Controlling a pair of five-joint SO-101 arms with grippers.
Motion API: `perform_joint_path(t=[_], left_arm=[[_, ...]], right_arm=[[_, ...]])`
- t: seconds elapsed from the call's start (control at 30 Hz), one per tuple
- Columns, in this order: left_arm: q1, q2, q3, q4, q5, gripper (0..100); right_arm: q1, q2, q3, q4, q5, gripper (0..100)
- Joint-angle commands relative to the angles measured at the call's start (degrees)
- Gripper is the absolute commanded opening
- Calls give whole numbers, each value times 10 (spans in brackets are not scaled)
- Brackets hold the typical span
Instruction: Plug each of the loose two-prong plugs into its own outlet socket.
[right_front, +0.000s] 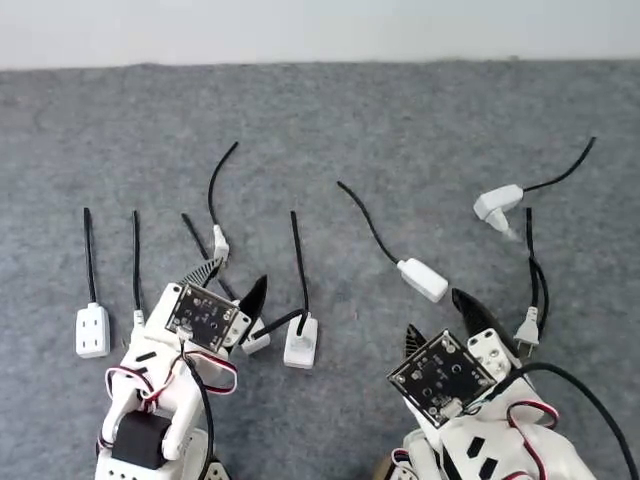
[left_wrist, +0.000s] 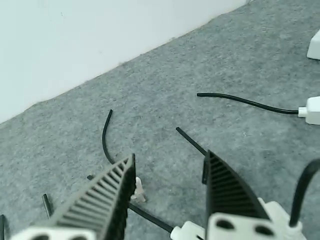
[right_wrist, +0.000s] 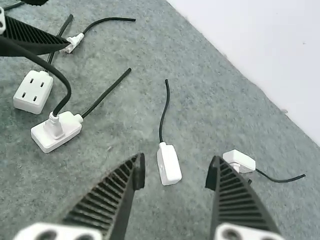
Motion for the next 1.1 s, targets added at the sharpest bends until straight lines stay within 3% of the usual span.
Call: perform_joint_path(t=[0.0, 1.07], left_arm=[[4, -9, -7, -18, -9, 225], [-41, -10, -42, 11, -21, 225]], right_arm=[[6, 6, 10, -6, 21, 209], [51, -1, 18, -1, 19, 209]])
